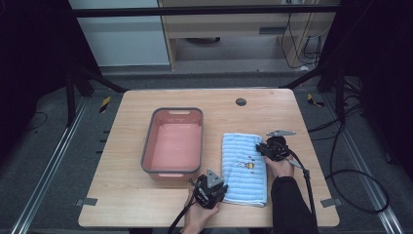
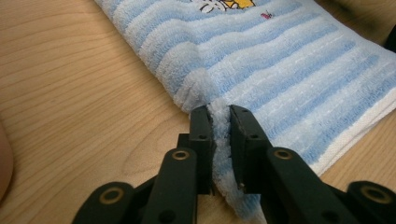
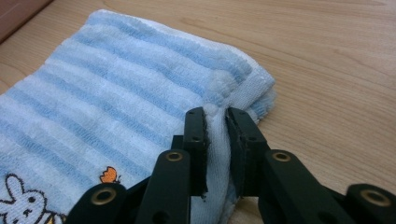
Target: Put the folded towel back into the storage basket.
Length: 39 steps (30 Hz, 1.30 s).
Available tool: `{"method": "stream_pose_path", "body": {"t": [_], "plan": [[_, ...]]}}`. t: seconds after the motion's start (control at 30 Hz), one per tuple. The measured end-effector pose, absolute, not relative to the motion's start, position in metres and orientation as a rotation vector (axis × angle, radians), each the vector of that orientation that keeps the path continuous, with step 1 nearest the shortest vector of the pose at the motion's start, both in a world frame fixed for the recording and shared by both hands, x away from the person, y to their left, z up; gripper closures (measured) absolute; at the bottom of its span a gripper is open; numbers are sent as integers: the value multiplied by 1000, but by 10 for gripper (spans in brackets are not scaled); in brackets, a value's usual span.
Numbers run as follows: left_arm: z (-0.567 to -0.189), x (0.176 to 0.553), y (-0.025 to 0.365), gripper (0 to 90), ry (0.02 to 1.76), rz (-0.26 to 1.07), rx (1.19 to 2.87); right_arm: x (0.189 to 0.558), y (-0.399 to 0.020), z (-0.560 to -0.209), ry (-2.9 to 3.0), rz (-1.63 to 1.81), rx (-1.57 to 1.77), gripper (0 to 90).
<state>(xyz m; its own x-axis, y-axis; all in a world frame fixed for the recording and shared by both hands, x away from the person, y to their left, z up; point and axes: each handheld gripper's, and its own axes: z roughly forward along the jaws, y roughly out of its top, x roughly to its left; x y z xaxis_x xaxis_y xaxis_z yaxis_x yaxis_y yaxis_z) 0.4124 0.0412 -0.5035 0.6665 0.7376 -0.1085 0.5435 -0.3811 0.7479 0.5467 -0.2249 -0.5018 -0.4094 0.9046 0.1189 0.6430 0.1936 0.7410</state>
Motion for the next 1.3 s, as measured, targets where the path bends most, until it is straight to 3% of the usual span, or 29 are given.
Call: {"method": "stream_pose_path", "body": {"t": [0.27, 1.3], "plan": [[-502, 411, 45, 854, 987, 315, 2035, 544, -226, -495, 2126, 1071, 1441, 822], [-434, 400, 66, 856, 853, 389, 1922, 513, -215, -411, 1977, 1270, 1218, 824]]}}
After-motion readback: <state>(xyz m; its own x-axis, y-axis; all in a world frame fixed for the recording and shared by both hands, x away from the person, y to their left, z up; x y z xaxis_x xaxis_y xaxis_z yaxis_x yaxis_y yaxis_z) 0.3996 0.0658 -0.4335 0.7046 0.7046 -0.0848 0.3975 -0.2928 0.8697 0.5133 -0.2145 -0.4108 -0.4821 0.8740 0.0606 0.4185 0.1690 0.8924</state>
